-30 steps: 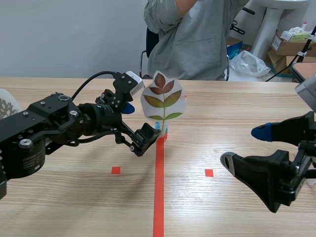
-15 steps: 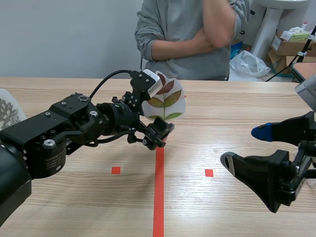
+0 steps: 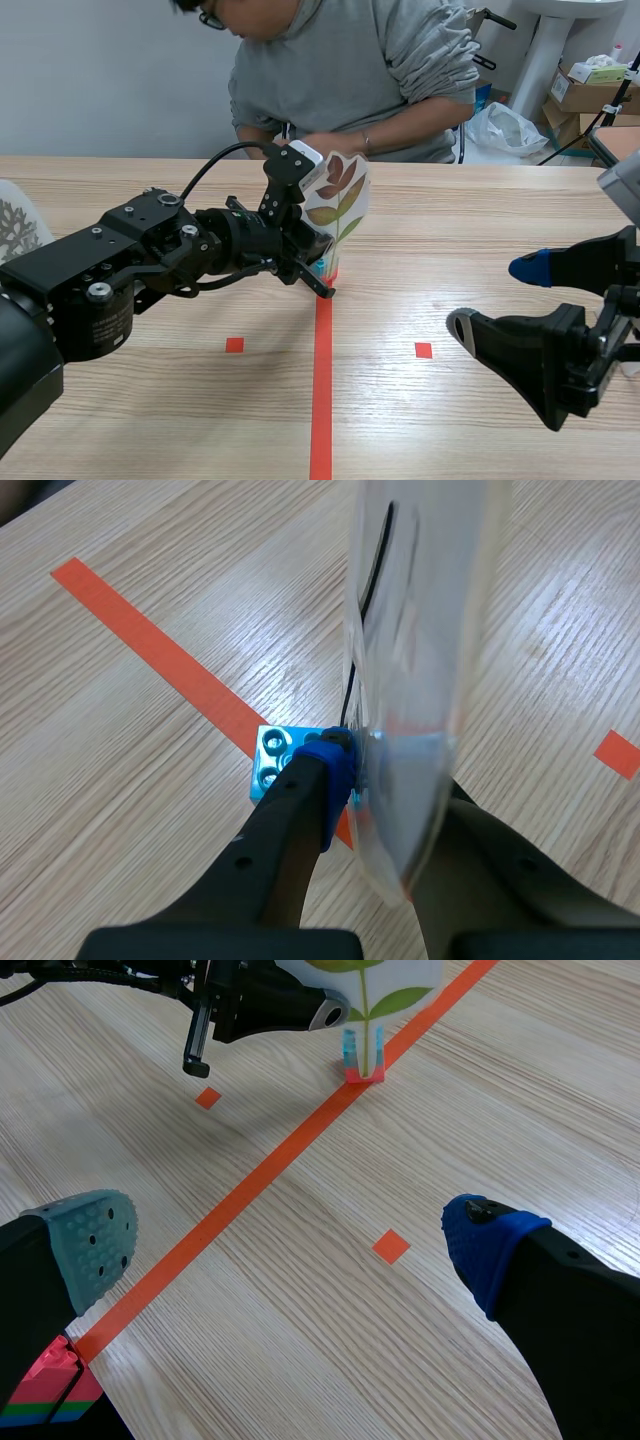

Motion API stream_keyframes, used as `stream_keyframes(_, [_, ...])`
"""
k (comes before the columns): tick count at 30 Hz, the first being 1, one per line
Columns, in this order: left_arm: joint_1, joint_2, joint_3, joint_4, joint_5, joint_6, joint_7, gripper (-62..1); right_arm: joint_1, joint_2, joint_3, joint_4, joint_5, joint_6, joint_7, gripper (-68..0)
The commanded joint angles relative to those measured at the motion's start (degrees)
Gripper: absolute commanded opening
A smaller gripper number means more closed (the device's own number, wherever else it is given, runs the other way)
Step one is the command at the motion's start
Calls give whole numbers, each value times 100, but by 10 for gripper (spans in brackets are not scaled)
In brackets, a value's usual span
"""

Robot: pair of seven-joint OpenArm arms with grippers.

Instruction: Do the leaf sorting experiment

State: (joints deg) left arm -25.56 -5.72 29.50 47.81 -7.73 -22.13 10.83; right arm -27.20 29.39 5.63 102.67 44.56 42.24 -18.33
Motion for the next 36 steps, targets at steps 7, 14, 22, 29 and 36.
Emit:
stream_keyframes(7, [-96,61,-26,79,-52,9,-76,-579,70,76,83,79,68,48,63,-41])
stream_keyframes(14, [31,24,-385,533,-177,-175,315,-578,70,76,83,79,68,48,63,-41])
stream_keyframes(22, [634,-223,-1261,1558,-623,-463,898,-578,70,76,83,79,68,48,63,-41])
stream_keyframes(29, [1425,-629,-2428,2417,-925,-573,1008,-578,70,76,83,79,68,48,63,-41])
stream_keyframes(36, [2055,-1008,-3681,2684,-1266,-573,979,-578,70,76,83,79,68,48,63,-41])
